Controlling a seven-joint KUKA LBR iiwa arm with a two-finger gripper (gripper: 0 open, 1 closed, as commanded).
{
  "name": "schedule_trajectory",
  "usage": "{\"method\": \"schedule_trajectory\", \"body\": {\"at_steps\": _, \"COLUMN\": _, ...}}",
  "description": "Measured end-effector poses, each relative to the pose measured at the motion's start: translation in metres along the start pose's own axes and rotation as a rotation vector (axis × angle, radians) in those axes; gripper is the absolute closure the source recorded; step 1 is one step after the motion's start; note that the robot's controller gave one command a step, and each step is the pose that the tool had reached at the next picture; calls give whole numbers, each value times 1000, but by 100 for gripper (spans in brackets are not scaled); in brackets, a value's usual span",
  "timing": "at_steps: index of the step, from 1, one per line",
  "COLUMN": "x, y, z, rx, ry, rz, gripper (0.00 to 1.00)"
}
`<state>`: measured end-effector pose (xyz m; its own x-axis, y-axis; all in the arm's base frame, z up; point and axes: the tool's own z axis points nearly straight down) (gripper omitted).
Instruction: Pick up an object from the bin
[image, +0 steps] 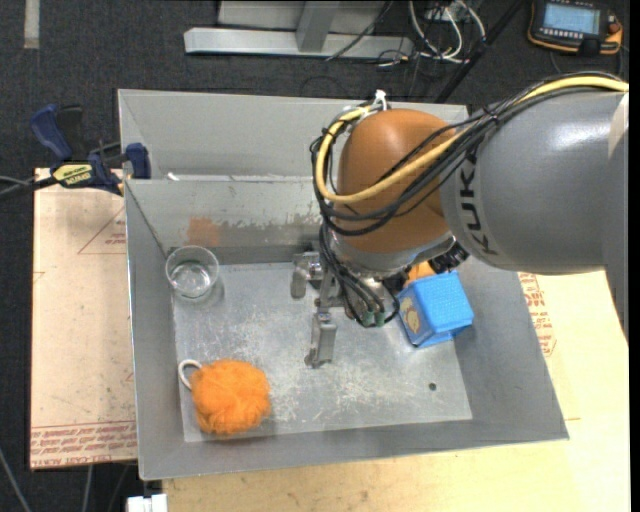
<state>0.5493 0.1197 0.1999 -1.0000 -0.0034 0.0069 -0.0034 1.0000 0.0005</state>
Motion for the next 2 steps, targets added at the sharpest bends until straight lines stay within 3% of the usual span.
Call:
{"method": "schedule_trajectory", "body": {"at_steps": 1, "x": -2, "y": -1, "z": -4, "rx": -1, "ry": -7, "rz": 3, "gripper": 0}}
{"method": "schedule_trajectory", "body": {"at_steps": 2, "x": 13, "y": 8, "z": 34, "rx": -1, "ry": -12, "rz": -51, "gripper": 0}}
